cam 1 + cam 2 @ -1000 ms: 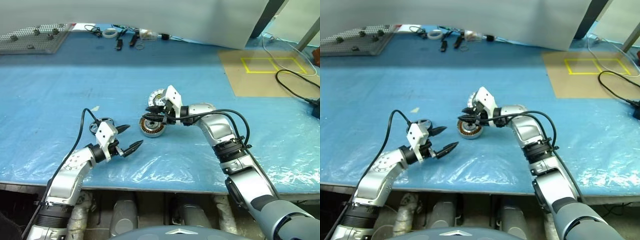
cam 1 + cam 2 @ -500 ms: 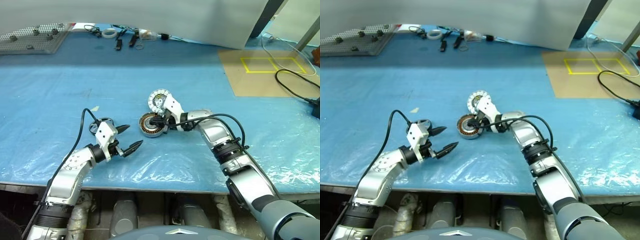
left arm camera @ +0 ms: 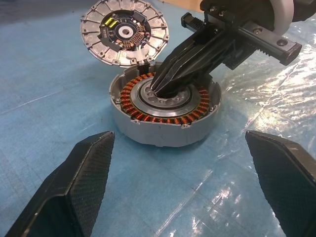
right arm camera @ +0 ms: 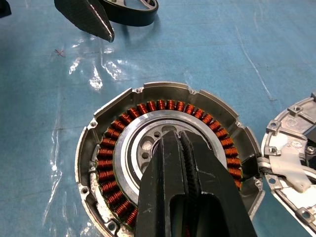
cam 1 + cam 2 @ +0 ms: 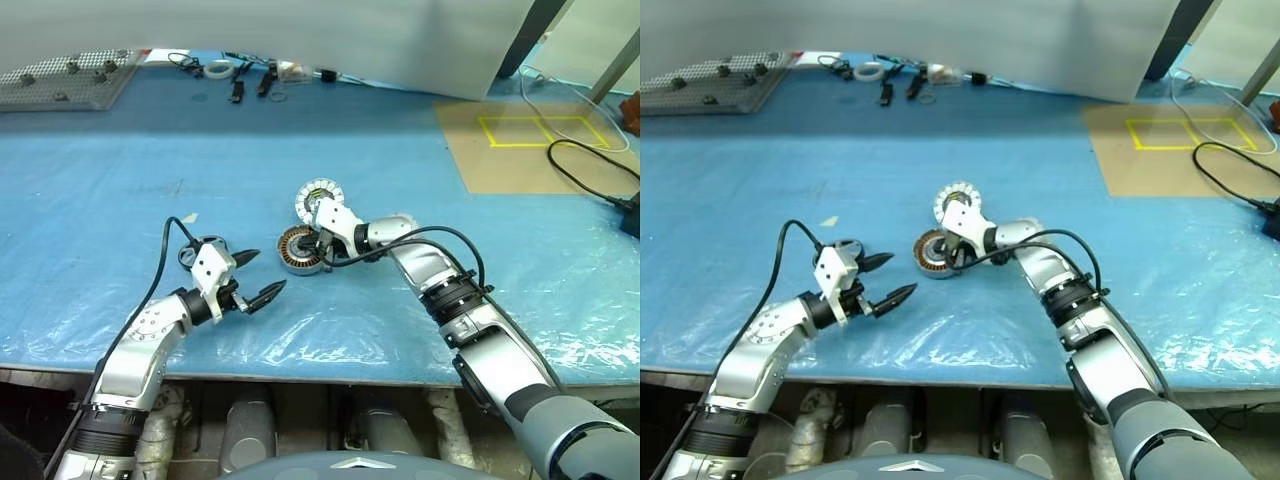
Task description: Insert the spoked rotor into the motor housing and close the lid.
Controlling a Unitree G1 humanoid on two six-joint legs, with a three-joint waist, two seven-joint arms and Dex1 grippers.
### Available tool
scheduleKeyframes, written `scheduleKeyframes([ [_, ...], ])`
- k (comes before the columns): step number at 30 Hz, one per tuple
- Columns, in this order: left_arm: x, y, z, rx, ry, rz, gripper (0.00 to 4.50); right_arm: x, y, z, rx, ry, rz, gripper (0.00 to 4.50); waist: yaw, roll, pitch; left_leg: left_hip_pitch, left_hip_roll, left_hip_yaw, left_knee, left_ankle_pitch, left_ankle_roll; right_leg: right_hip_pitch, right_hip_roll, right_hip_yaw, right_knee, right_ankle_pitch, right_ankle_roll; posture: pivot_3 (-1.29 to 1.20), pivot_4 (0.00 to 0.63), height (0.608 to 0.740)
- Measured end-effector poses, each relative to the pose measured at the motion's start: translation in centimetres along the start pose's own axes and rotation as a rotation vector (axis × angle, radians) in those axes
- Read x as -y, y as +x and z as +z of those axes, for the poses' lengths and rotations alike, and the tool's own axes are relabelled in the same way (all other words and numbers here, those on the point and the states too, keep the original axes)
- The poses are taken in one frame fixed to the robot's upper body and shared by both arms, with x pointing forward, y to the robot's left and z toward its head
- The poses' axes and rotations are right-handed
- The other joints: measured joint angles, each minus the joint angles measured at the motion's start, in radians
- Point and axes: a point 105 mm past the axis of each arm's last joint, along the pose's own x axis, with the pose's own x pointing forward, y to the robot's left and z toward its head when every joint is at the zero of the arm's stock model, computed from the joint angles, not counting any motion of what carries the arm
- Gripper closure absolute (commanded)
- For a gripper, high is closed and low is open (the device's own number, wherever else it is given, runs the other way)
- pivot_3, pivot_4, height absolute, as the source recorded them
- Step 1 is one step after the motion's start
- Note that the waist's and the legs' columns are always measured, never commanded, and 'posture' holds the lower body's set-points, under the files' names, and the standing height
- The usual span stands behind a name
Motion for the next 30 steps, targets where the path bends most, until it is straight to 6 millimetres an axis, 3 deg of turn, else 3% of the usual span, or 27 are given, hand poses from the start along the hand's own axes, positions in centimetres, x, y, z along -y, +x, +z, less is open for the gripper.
scheduleKeyframes([
  [3, 0.0, 0.0, 0.0, 0.0, 0.0, 0.001, 0.0, 0.1, -0.1, 0.0, 0.004, 0.012, -0.002, 4.47, 0.0, 0.0, 0.0, 0.002, 0.0, 0.0, 0.0, 0.0, 0.0, 0.002, 0.0, 0.001, 0.0, 0.0, 0.0, 0.0, 0.15, 0.74],
  [6, 0.0, 0.0, 0.0, 0.0, 0.001, 0.001, 0.0, -0.6, -0.7, 0.3, 0.089, 0.142, 0.053, 4.47, 0.003, 0.0, 0.0, 0.0, 0.0, 0.0, -0.001, 0.0, 0.0, 0.0, 0.0, 0.001, -0.001, 0.0, 0.0, 0.0, 0.15, 0.74],
  [10, 0.0, 0.0, 0.1, 0.003, 0.002, -0.003, 0.0, -0.3, -2.3, 4.3, 0.29, 0.187, 0.086, 4.47, 0.0, 0.0, 0.001, -0.007, 0.0, 0.0, -0.001, 0.001, 0.002, -0.007, 0.0, 0.001, 0.0, 0.001, 0.001, 0.0, 0.15, 0.74],
  [13, -0.1, 0.1, 0.4, 0.008, 0.008, -0.008, 0.0, 0.4, -3.7, 6.1, 0.333, 0.144, 0.082, 4.47, 0.001, 0.0, 0.001, -0.007, -0.001, 0.0, -0.002, 0.002, 0.003, -0.006, 0.0, 0.001, 0.0, 0.001, 0.001, 0.0, 0.15, 0.74],
  [19, -1.2, -0.3, 1.1, 0.01, 0.042, 0.014, 0.0, 0.5, -4.3, 5.5, 0.293, 0.129, 0.091, 4.47, 0.001, 0.0, 0.001, -0.007, -0.001, 0.0, -0.002, 0.0, 0.0, -0.007, 0.0, 0.001, -0.001, 0.0, 0.001, 0.0, 0.15, 0.74],
  [30, -5.3, -4.6, 3.8, -0.029, 0.161, 0.102, 0.0, -0.7, -5.6, 5.4, 0.209, 0.034, 0.209, 4.47, 0.001, -0.001, 0.001, -0.008, -0.001, 0.0, -0.002, 0.0, 0.0, -0.007, 0.0, 0.001, -0.002, 0.0, 0.0, 0.0, 0.15, 0.74],
])
